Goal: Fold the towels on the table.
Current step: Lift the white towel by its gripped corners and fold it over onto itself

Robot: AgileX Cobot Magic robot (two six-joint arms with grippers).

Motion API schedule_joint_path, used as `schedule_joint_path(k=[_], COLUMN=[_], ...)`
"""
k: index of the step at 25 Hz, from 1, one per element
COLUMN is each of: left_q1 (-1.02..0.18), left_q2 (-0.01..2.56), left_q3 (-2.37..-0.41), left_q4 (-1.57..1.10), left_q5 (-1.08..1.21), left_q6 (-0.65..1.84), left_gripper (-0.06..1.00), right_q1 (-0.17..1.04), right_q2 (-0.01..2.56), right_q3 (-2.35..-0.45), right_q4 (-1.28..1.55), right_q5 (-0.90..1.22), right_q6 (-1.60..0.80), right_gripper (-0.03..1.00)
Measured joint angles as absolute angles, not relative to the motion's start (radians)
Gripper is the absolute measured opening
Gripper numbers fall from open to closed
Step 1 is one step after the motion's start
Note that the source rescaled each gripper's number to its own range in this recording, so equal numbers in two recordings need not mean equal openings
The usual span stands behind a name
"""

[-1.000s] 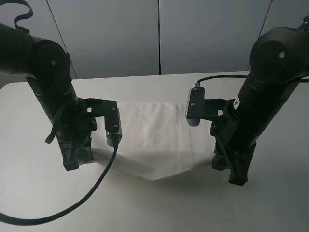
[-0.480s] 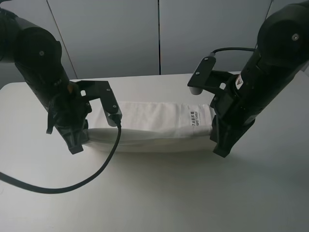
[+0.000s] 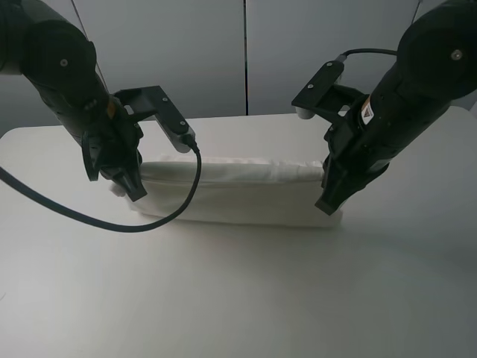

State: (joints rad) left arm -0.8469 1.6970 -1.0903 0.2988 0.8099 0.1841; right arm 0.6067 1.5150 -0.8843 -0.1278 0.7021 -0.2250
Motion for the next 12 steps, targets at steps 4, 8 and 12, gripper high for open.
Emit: schedule_joint_path(k=[4, 8, 12], left_q1=[-0.845, -0.8, -0.756], left_q2=[1.697, 1.697, 1.697], left_q3=[-1.09, -1.092, -1.092], left_q4=[0.378, 0.389, 0.376], left_q5=[0.789, 0.728, 0.657], left_q6=[0.096, 0.017, -0.008], left_gripper=[0.0, 0.0, 0.0], right_q1=[0.601, 0.572, 0.533], right_q2=[1.515, 1.515, 1.515], right_q3=[-0.884, -0.888, -0.891], right_q4=[-0.139, -0.139, -0.13], right_q5=[0.623, 0.567, 0.508], right_q6=[-0.158, -0.116, -0.106], right_gripper=[0.0, 0.0, 0.0])
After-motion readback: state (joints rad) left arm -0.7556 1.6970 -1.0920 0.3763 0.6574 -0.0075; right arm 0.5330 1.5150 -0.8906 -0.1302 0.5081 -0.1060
